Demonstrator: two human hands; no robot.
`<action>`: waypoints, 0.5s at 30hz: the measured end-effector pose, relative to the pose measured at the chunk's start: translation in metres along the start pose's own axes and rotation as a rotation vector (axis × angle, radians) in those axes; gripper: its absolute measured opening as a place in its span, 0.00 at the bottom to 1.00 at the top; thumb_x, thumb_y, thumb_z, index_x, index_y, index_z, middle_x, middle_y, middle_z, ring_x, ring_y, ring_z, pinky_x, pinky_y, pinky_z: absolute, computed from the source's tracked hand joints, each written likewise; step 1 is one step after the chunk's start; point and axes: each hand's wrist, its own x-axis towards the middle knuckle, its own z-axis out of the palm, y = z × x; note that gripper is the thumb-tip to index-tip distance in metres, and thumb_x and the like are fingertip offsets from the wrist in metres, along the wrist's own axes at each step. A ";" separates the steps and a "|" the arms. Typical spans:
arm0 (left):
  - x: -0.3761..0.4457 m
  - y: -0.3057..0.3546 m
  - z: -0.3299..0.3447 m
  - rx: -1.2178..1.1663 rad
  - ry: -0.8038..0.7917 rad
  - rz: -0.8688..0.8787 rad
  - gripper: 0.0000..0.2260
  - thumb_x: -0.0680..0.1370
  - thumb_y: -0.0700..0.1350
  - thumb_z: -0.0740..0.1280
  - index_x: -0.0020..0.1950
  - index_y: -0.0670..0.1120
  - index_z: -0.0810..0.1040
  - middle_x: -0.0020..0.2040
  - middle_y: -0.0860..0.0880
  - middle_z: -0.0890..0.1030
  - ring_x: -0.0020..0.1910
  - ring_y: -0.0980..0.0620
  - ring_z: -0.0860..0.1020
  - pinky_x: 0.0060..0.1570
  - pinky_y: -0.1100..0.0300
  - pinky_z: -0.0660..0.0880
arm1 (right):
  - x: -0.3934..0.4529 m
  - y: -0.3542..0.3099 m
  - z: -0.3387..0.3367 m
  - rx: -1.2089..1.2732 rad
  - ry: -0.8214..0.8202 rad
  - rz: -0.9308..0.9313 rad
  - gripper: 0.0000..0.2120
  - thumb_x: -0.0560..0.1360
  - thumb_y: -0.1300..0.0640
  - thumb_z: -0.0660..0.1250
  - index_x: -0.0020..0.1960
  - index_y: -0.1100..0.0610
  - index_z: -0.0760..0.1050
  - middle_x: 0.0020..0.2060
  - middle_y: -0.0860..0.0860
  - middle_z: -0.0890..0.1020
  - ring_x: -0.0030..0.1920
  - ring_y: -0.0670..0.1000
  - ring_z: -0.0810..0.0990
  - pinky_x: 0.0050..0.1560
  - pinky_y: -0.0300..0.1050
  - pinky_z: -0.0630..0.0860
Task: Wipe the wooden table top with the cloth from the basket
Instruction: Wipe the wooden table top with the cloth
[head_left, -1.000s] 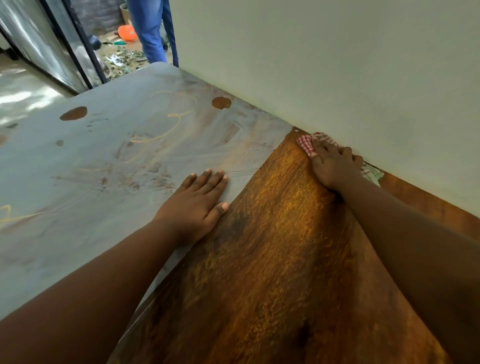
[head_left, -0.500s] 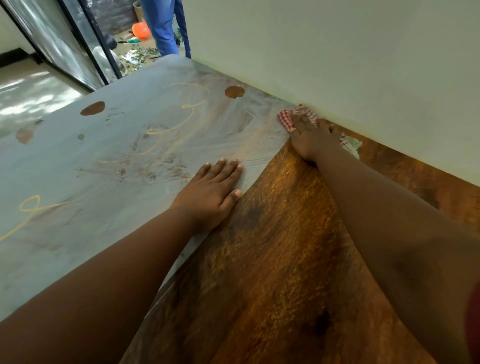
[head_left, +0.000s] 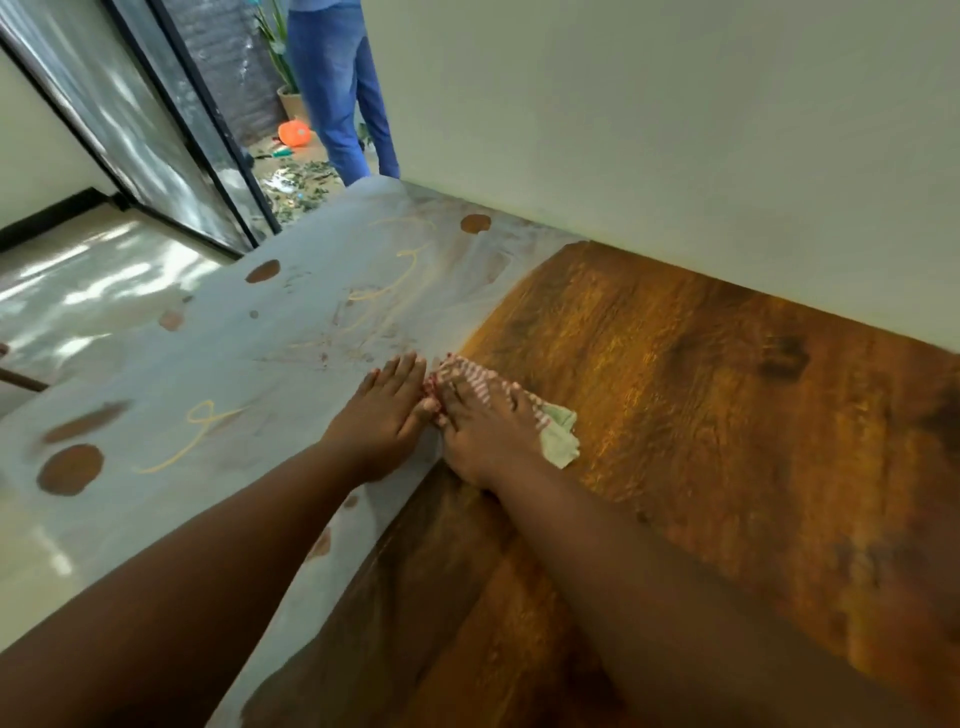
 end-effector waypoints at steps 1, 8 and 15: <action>-0.019 -0.007 0.003 0.035 -0.034 0.000 0.29 0.80 0.60 0.41 0.78 0.47 0.45 0.79 0.48 0.45 0.76 0.54 0.41 0.71 0.59 0.37 | -0.014 -0.014 0.005 0.005 0.009 -0.022 0.26 0.81 0.44 0.42 0.78 0.44 0.41 0.77 0.44 0.44 0.76 0.57 0.41 0.69 0.59 0.34; -0.114 -0.051 0.010 0.188 -0.161 0.055 0.31 0.77 0.63 0.37 0.77 0.50 0.40 0.78 0.50 0.44 0.73 0.57 0.37 0.69 0.62 0.33 | -0.083 -0.080 0.042 -0.031 -0.009 -0.097 0.27 0.81 0.43 0.41 0.77 0.47 0.38 0.77 0.47 0.40 0.75 0.58 0.40 0.70 0.59 0.35; -0.148 -0.084 -0.002 0.242 -0.185 0.227 0.26 0.82 0.57 0.43 0.77 0.51 0.41 0.78 0.50 0.44 0.76 0.53 0.39 0.72 0.57 0.33 | -0.123 -0.129 0.066 -0.018 -0.051 -0.045 0.26 0.81 0.42 0.39 0.76 0.43 0.34 0.77 0.45 0.39 0.75 0.57 0.37 0.68 0.58 0.31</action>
